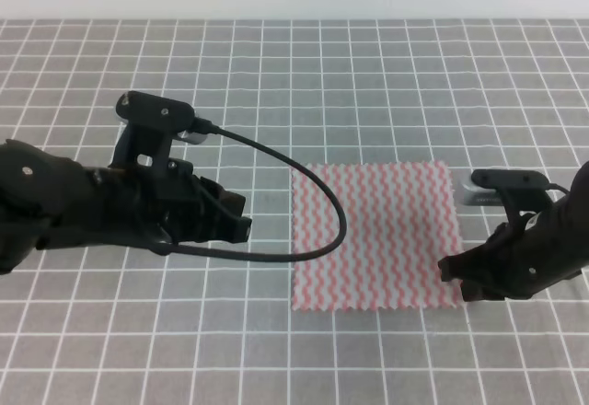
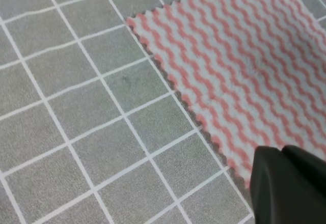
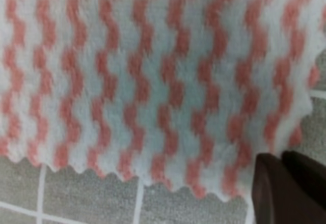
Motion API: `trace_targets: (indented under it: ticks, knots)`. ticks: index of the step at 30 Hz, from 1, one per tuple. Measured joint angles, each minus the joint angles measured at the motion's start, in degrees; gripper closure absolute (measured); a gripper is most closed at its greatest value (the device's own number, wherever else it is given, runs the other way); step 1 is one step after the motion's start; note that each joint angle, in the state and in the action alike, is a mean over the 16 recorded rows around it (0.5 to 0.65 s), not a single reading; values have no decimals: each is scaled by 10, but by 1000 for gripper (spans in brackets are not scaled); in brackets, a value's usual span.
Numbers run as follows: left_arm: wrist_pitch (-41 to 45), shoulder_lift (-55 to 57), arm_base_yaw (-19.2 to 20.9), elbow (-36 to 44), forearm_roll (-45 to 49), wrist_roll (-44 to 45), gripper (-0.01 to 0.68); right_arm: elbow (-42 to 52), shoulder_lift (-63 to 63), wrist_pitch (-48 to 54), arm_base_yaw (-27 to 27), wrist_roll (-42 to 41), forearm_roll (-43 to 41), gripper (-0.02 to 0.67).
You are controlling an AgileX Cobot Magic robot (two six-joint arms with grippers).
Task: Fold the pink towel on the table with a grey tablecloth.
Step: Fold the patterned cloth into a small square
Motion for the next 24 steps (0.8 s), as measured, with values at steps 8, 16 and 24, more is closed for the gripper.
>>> trace_targets:
  ticks: [8,16,24]
  knots:
    - [7,1,0,0,12,45,667,-17,1,14,0,0,0,659]
    - [39,3,-1,0,49,89,553,-41,1,36,0,-4,0,664]
    - [59,20,-32,0,107,125,385,-64,-1,50,0,-13,0,665]
